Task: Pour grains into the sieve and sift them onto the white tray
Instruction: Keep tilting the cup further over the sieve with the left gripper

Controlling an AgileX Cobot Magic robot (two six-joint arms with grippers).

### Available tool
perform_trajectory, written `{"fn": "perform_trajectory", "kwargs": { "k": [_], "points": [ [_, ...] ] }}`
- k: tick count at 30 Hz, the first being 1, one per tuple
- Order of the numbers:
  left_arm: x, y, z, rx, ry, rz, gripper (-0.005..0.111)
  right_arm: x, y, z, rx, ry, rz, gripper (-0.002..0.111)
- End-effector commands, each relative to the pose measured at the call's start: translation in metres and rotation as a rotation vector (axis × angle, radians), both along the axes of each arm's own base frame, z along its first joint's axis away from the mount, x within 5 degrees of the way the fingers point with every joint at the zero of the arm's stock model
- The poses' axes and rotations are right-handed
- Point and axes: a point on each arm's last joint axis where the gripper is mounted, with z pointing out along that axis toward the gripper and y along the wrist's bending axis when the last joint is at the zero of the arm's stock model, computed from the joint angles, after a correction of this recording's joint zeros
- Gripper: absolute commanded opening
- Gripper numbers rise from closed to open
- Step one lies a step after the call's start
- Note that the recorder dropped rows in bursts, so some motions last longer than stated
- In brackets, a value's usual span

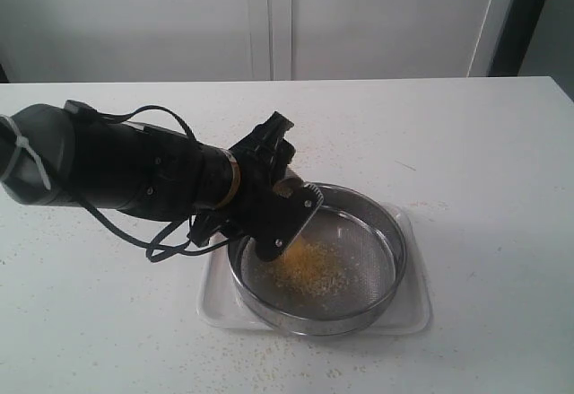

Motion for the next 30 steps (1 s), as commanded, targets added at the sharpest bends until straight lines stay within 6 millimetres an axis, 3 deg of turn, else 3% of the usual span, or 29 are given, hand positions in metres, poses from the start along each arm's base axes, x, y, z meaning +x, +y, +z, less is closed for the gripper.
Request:
{"fn": "perform_trajectory", "kwargs": {
  "k": [1, 30],
  "points": [
    [0.001, 0.002, 0.006, 0.021, -0.029, 0.021, 0.0, 0.0, 0.0, -0.001, -0.001, -0.007, -0.006, 0.0],
    [-0.007, -0.009, 0.013, -0.013, -0.039, 0.106, 0.0, 0.0, 0.0, -0.001, -0.001, -0.007, -0.006, 0.0]
  ]
}}
